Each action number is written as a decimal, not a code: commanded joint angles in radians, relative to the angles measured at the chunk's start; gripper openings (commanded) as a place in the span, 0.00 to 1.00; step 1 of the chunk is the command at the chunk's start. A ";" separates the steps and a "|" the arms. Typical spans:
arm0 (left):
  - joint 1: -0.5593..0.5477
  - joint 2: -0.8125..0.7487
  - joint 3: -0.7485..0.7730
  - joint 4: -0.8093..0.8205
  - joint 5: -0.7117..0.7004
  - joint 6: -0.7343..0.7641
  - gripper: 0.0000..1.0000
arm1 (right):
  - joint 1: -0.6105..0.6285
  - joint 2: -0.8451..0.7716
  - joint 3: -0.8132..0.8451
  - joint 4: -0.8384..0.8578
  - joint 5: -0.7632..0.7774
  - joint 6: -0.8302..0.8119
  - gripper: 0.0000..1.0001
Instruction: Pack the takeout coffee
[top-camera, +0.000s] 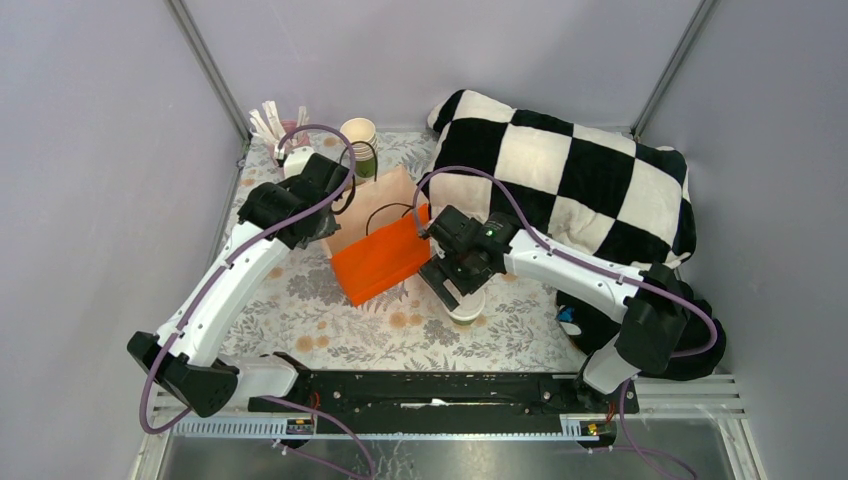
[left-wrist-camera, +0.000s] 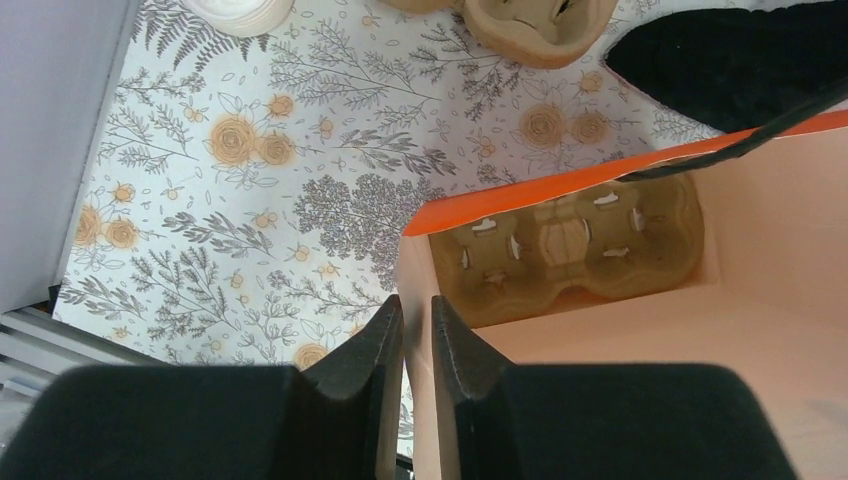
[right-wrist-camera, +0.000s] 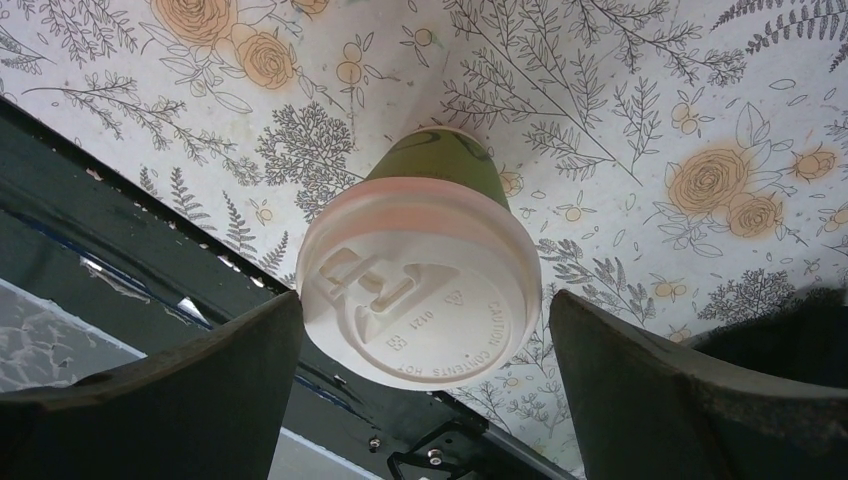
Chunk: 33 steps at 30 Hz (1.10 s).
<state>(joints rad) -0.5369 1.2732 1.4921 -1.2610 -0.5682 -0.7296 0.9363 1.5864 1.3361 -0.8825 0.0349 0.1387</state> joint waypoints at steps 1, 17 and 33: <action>0.011 -0.014 0.005 0.035 -0.047 0.032 0.20 | 0.018 -0.009 0.026 -0.050 0.018 0.006 0.97; 0.018 -0.001 0.013 0.038 -0.029 0.052 0.22 | 0.036 -0.013 0.055 -0.042 0.057 0.034 0.98; 0.025 -0.020 -0.008 0.039 -0.014 0.046 0.24 | 0.035 0.035 0.046 -0.029 0.081 0.069 0.98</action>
<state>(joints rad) -0.5198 1.2736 1.4895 -1.2541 -0.5762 -0.6884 0.9619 1.6047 1.3731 -0.9127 0.0715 0.1902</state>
